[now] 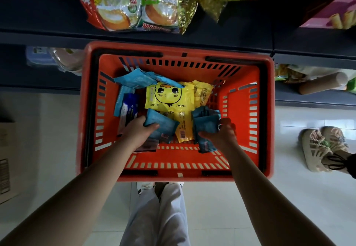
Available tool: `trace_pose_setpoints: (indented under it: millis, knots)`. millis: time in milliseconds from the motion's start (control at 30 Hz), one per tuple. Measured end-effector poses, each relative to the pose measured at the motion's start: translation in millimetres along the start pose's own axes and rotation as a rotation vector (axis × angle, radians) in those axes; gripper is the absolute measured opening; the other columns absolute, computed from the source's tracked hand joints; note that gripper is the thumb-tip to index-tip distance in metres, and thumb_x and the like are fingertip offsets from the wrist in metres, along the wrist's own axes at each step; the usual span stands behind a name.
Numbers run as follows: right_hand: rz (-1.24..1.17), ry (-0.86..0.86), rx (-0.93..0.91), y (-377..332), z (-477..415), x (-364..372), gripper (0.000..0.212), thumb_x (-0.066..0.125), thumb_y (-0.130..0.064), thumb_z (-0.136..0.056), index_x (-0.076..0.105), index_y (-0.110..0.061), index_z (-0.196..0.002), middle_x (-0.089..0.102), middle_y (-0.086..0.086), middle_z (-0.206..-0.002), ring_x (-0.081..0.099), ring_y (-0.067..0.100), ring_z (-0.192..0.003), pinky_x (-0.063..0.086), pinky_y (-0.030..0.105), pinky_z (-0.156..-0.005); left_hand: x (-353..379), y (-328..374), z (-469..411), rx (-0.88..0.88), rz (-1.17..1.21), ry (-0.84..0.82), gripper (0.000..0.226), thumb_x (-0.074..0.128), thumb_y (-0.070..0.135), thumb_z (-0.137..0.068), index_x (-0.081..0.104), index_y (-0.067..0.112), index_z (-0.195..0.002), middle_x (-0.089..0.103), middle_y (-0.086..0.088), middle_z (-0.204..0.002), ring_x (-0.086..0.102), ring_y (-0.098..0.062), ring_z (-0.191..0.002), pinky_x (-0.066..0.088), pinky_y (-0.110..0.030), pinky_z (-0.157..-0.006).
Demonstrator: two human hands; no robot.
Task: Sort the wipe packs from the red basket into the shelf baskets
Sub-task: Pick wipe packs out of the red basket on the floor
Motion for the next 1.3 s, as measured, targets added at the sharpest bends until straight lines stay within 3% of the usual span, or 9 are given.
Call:
trace_pose_setpoints:
  millis: [67,133,200,367,567,700,900,1133,1300]
  knots:
    - [-0.126,0.042,-0.007,-1.6,2.8,-6.8,0.081,0.089,-0.02,-0.066,0.037,-0.01,-0.127,0.053,0.009,-0.118,0.057,0.027,-0.109,0.055,0.032,-0.08,-9.9,10.3,8.1,0.048,0.028,0.069,0.018,0.064,0.027,-0.092,0.059,0.014,-0.104,0.058,0.006,-0.086,0.054,0.004,-0.075,0.042,-0.016,-0.061]
    - [-0.226,0.107,-0.018,-6.2,11.8,-19.0,0.073,0.087,-0.015,-0.069,0.039,-0.01,-0.124,0.058,0.01,-0.113,0.06,0.026,-0.1,0.055,0.033,-0.072,-22.1,21.6,19.6,0.085,0.084,0.119,0.025,0.065,0.023,-0.091,0.056,0.011,-0.111,0.057,0.002,-0.107,0.054,0.012,-0.097,0.047,-0.013,-0.078]
    - [-0.384,0.116,-0.065,-17.3,30.6,-33.4,0.063,0.082,-0.012,-0.074,0.045,-0.009,-0.124,0.063,0.012,-0.113,0.064,0.027,-0.099,0.057,0.041,-0.078,-36.4,37.0,36.0,0.093,0.155,0.138,0.035,0.064,0.025,-0.091,0.055,0.014,-0.123,0.053,-0.014,-0.131,0.05,-0.016,-0.126,0.046,-0.039,-0.1]
    - [-0.828,-0.007,-0.291,-93.3,133.1,-98.6,0.024,0.079,-0.017,-0.077,0.07,-0.016,-0.099,0.074,0.01,-0.101,0.073,0.026,-0.088,0.059,0.039,-0.068,-109.4,121.4,119.0,0.23,0.588,0.181,0.031,0.07,0.029,-0.085,0.059,0.056,-0.096,0.071,0.016,-0.093,0.07,-0.006,-0.087,0.056,-0.026,-0.064]
    - [-1.099,-0.115,-0.455,-193.4,302.6,-190.5,0.012,0.066,-0.009,-0.085,0.068,-0.011,-0.097,0.074,0.007,-0.096,0.073,0.018,-0.087,0.059,0.029,-0.067,-218.0,202.5,265.6,0.351,0.935,0.264,0.031,0.074,0.029,-0.077,0.063,0.051,-0.095,0.074,0.008,-0.096,0.073,-0.013,-0.084,0.054,-0.024,-0.056]
    - [-1.249,-0.28,-0.437,-251.5,386.1,-208.6,0.044,0.066,-0.017,-0.086,0.054,-0.007,-0.128,0.065,0.014,-0.125,0.064,0.029,-0.113,0.055,0.044,-0.088,-278.2,232.8,349.3,0.466,1.099,0.28,0.033,0.072,0.015,-0.083,0.068,0.042,-0.103,0.075,0.003,-0.099,0.074,-0.016,-0.082,0.055,-0.027,-0.055]
    - [-1.124,-0.429,-0.464,-337.6,473.5,-187.6,0.083,0.086,-0.033,-0.053,0.045,-0.025,-0.125,0.065,0.001,-0.108,0.068,0.018,-0.091,0.059,0.04,-0.065,-365.3,259.2,433.1,0.651,1.194,0.242,0.052,0.071,0.018,-0.075,0.061,0.036,-0.122,0.072,0.004,-0.114,0.072,-0.023,-0.097,0.057,-0.032,-0.063]
    - [-1.156,-0.665,-0.513,-452.7,535.4,-116.0,0.057,0.085,-0.036,-0.062,0.06,-0.017,-0.11,0.06,0.005,-0.1,0.064,0.02,-0.088,0.057,0.036,-0.065,-492.4,210.1,455.7,0.642,1.26,0.383,0.041,0.075,0.028,-0.073,0.068,0.033,-0.114,0.073,0.0,-0.11,0.072,-0.022,-0.095,0.058,-0.033,-0.064]
    - [-1.359,-0.866,-0.571,-524.0,564.3,-60.2,0.047,0.056,-0.04,-0.092,0.053,-0.015,-0.132,0.065,0.018,-0.126,0.064,0.034,-0.113,0.049,0.052,-0.096,-573.9,177.5,431.9,0.616,1.239,0.36,0.038,0.074,0.034,-0.073,0.068,0.031,-0.111,0.074,0.001,-0.105,0.073,-0.019,-0.094,0.058,-0.032,-0.063]
Point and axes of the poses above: each hand's wrist, its own z-axis away from the middle knuckle, its own x-axis out of the palm, y = z × x, the point moved 10 cm from there along -z, towards the middle knuckle
